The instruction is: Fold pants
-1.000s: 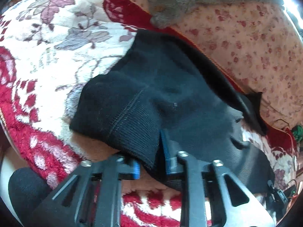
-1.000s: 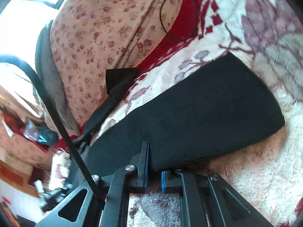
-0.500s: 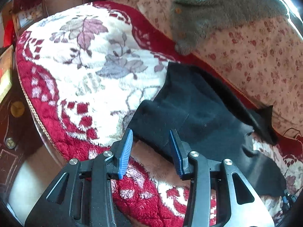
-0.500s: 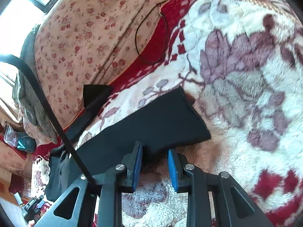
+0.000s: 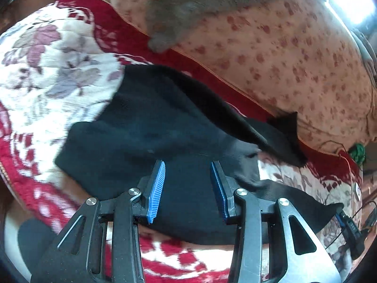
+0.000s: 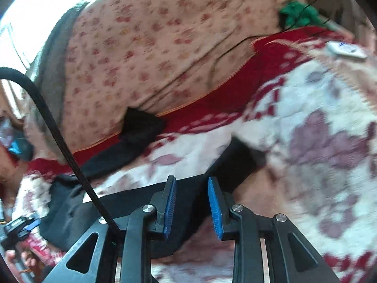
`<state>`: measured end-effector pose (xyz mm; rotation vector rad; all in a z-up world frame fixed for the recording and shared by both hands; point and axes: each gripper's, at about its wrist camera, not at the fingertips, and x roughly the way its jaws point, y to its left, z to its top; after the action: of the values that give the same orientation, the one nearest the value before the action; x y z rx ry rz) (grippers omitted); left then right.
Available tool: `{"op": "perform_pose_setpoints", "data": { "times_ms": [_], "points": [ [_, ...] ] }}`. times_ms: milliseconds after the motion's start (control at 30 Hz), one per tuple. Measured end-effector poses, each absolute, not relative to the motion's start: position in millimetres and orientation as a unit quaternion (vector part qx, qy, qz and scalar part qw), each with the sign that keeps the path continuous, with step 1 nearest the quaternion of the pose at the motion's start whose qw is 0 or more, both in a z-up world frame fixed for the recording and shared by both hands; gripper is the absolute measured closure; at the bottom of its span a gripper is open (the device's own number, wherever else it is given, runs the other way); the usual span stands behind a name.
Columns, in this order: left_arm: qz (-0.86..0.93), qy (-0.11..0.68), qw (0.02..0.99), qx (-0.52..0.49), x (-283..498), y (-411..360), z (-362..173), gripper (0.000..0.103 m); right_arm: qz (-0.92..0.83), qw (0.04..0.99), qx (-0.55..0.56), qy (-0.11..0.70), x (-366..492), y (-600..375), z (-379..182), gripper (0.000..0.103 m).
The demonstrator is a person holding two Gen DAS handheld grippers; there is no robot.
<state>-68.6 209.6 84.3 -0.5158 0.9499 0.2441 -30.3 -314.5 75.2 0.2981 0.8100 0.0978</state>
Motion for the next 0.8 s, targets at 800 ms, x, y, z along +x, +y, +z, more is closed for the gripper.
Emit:
{"op": "perform_pose_setpoints", "data": {
  "times_ms": [800],
  "points": [
    [0.044,0.5,0.822,-0.269,47,163,44,0.064,0.229,0.889,-0.053,0.394,116,-117,49,0.06]
  ]
}}
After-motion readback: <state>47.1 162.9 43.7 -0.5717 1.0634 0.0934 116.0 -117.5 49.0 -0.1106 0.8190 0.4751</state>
